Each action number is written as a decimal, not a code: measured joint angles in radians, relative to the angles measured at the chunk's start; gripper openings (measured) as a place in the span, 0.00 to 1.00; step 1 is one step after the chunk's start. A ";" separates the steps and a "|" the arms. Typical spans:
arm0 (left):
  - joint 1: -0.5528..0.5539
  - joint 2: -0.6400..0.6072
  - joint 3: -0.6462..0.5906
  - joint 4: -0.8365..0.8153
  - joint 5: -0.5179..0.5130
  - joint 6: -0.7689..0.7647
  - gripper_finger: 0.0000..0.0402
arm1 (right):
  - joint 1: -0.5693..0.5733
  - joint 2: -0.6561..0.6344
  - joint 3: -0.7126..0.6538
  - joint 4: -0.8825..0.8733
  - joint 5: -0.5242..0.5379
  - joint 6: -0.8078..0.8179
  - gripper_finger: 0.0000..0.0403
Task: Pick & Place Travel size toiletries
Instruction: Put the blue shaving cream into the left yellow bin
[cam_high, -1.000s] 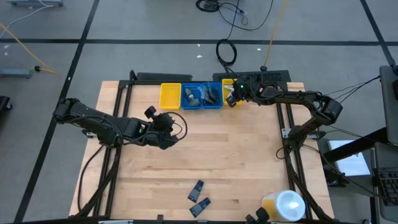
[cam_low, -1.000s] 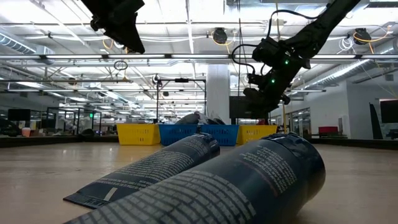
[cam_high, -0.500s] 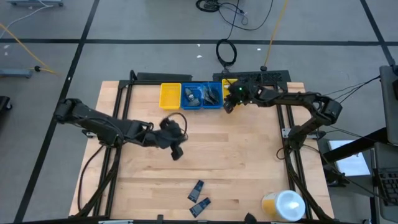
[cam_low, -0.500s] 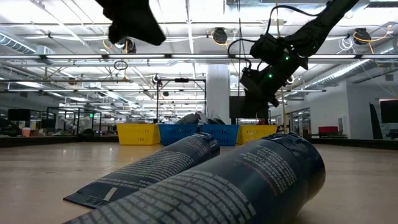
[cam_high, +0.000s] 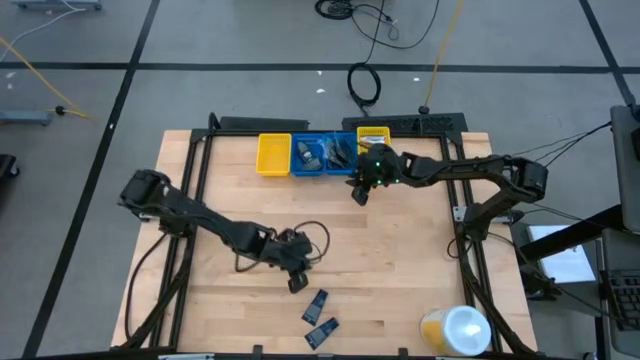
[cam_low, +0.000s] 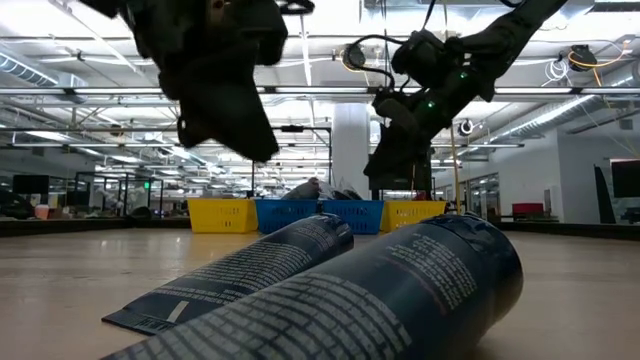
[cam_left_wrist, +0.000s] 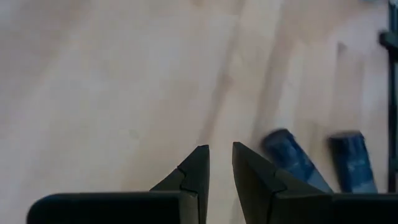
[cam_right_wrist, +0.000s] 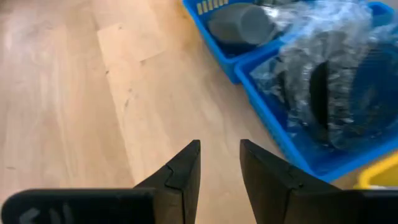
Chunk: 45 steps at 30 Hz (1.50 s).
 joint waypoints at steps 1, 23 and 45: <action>-0.001 0.021 0.000 0.023 0.026 0.002 0.17 | 0.009 0.000 0.000 0.000 0.001 0.000 0.27; -0.053 0.110 0.002 0.235 0.096 -0.176 0.49 | 0.061 0.000 0.000 -0.008 0.006 -0.001 0.27; -0.096 0.206 0.047 0.210 0.094 -0.303 0.49 | 0.061 0.000 0.000 -0.017 0.004 -0.004 0.27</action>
